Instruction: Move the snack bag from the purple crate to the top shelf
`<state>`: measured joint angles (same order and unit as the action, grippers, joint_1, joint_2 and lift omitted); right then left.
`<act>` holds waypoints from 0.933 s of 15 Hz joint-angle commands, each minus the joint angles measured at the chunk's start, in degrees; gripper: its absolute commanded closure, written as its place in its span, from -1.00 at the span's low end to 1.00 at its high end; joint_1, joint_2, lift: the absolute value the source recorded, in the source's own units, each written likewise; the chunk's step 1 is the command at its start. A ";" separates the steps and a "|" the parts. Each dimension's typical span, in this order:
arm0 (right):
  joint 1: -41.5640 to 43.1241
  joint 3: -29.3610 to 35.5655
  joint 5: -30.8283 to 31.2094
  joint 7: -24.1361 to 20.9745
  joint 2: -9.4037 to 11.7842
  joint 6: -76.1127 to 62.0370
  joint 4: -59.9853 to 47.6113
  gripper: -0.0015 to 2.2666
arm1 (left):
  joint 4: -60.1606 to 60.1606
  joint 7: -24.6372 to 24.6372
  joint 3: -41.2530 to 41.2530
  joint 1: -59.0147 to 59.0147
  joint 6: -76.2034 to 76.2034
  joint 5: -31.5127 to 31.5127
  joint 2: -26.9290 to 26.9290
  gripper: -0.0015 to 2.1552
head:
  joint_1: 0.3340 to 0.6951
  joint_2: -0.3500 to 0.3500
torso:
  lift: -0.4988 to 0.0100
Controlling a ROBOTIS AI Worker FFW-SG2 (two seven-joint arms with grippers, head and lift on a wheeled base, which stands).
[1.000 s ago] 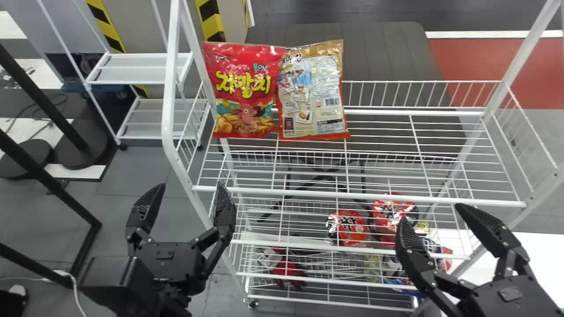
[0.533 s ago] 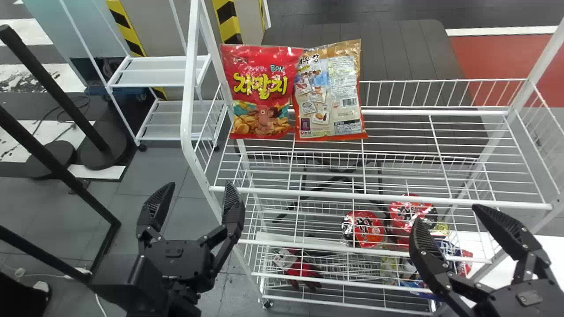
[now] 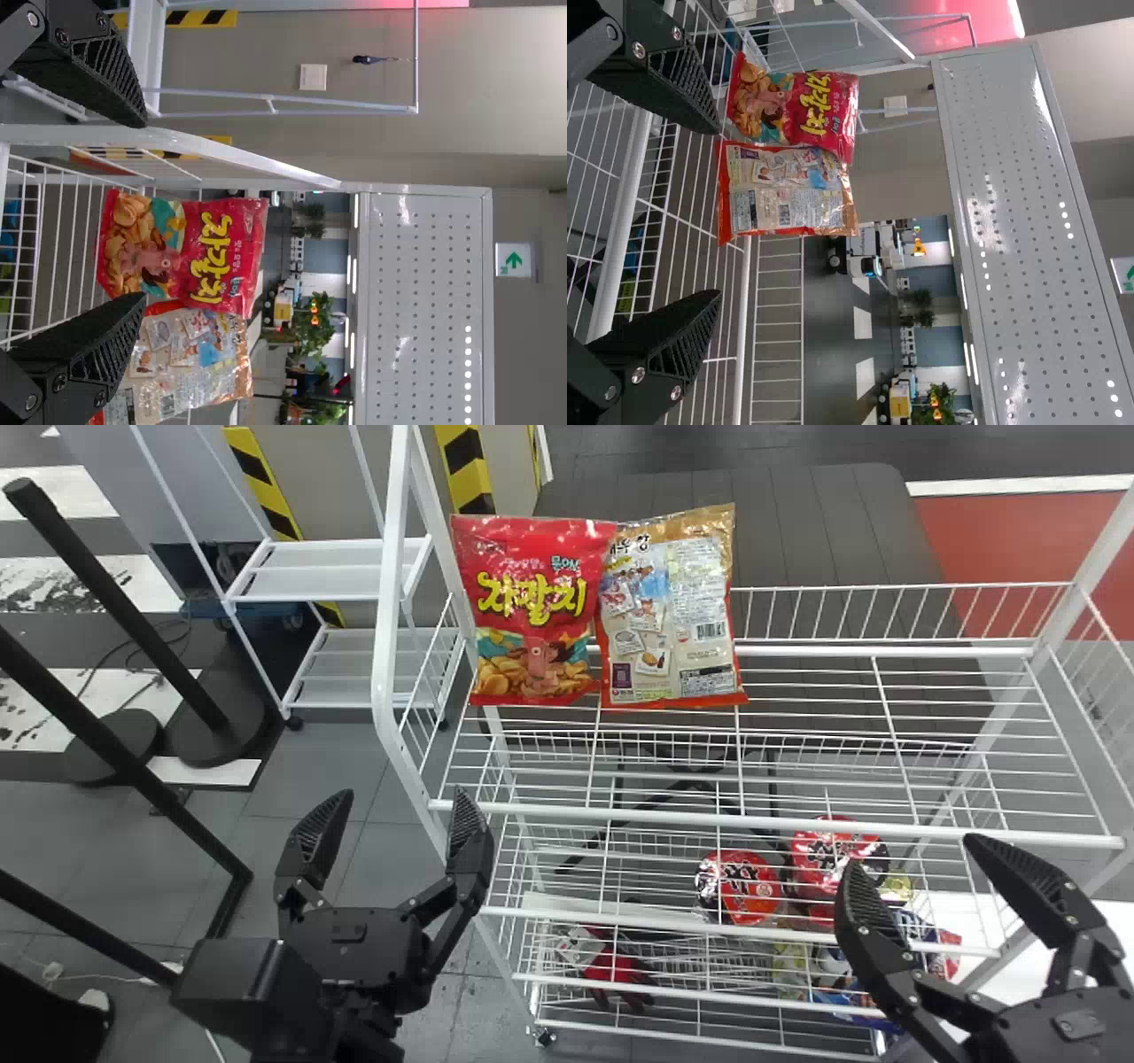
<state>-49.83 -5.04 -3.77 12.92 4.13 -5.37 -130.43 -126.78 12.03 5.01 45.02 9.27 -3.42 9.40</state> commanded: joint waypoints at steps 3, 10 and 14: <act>-0.09 0.21 -0.01 0.00 0.18 -0.82 0.00 -0.83 | -0.31 0.10 0.00 0.51 0.09 0.17 -0.08 -0.87 | 1.00 0.43 | 0.96; -0.18 0.73 -0.01 0.00 0.44 -0.82 0.18 -0.83 | -0.39 0.10 0.00 0.86 0.09 0.17 -0.08 -0.87 | 1.00 0.42 | 0.96; -0.18 0.73 -0.01 0.09 0.44 -1.17 0.26 -0.83 | -0.75 0.10 -0.09 1.12 0.26 0.17 0.01 -0.87 | 1.00 0.41 | 0.96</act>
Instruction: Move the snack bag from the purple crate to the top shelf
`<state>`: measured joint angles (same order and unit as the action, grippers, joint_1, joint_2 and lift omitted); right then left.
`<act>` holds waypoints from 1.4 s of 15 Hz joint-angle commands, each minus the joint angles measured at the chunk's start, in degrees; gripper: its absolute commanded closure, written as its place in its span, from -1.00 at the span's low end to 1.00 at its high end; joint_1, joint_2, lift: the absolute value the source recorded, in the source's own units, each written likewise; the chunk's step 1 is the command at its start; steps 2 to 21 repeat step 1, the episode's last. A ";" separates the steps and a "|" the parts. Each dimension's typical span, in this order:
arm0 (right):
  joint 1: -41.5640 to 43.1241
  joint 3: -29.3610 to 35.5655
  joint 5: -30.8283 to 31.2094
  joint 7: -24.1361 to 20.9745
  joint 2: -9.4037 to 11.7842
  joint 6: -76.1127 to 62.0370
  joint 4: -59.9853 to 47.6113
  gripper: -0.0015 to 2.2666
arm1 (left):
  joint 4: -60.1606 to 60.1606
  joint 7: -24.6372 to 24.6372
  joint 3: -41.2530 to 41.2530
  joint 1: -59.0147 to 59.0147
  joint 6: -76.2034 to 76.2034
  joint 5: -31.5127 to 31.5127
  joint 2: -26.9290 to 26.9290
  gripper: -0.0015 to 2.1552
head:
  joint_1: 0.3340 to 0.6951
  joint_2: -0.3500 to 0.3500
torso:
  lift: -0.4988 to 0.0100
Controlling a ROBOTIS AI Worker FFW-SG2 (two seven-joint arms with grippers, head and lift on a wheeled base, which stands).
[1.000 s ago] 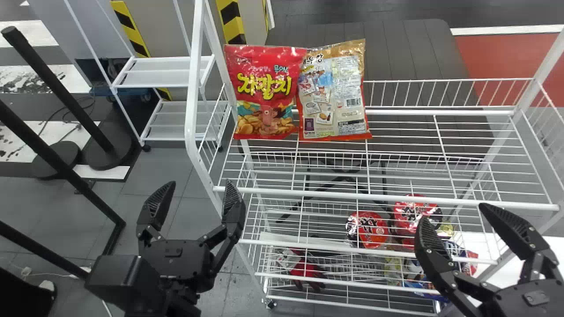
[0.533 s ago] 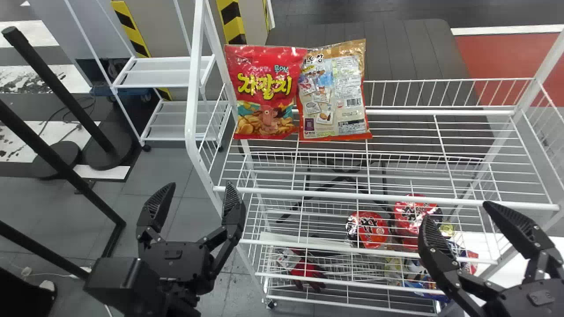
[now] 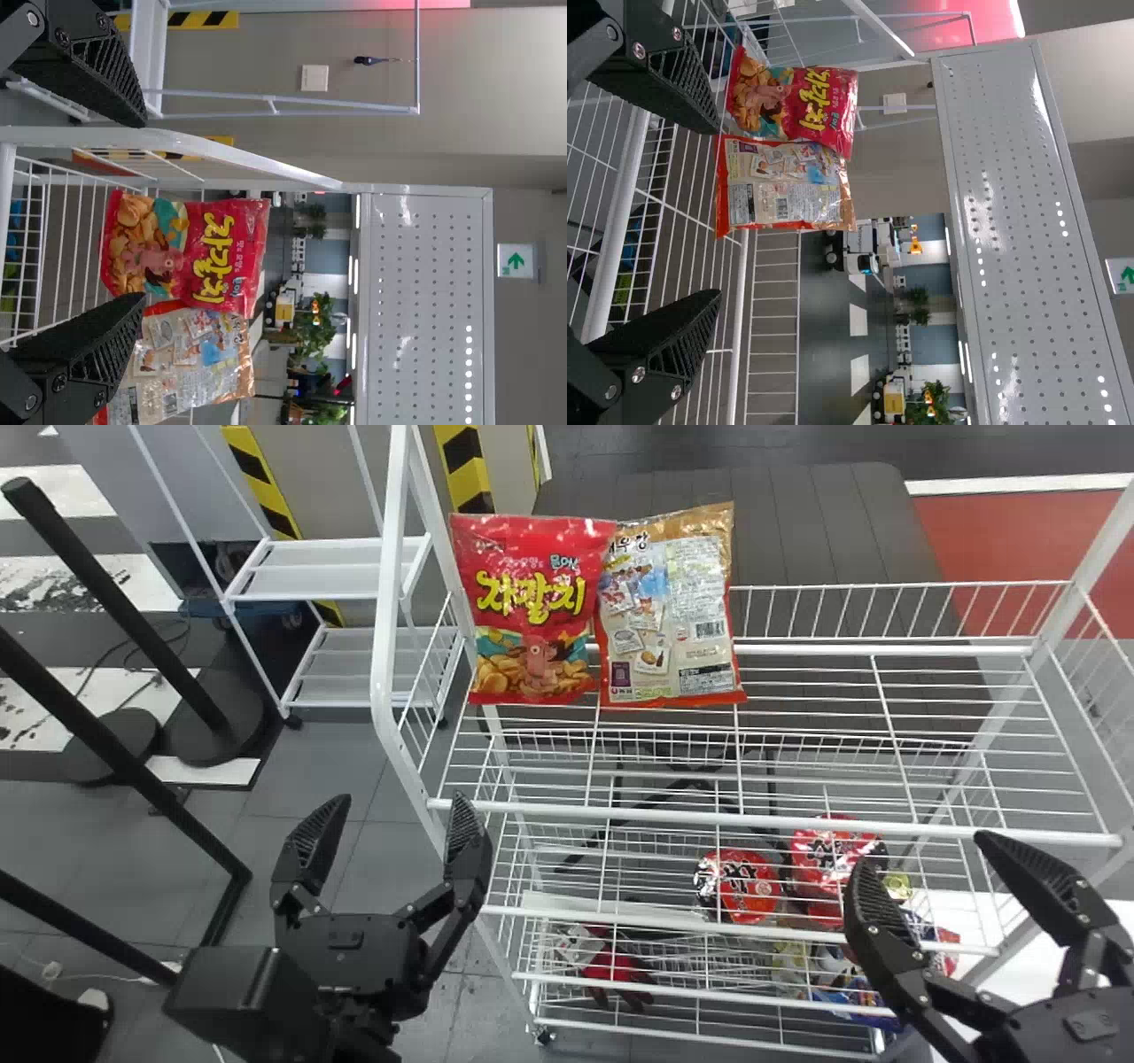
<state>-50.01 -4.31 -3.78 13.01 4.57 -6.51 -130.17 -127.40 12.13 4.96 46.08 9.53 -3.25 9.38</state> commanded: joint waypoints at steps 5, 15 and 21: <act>0.00 -0.09 0.00 0.00 0.00 -0.21 0.01 -0.83 | -0.13 0.00 -0.04 0.15 0.00 0.00 0.03 -0.87 | 1.00 0.41 | 0.96; 0.00 -0.09 0.00 0.00 0.00 -0.21 0.01 -0.83 | -0.13 0.00 -0.04 0.15 0.00 0.00 0.03 -0.87 | 1.00 0.41 | 0.96; 0.00 -0.09 0.00 0.00 0.00 -0.21 0.01 -0.83 | -0.13 0.00 -0.04 0.15 0.00 0.00 0.03 -0.87 | 1.00 0.41 | 0.96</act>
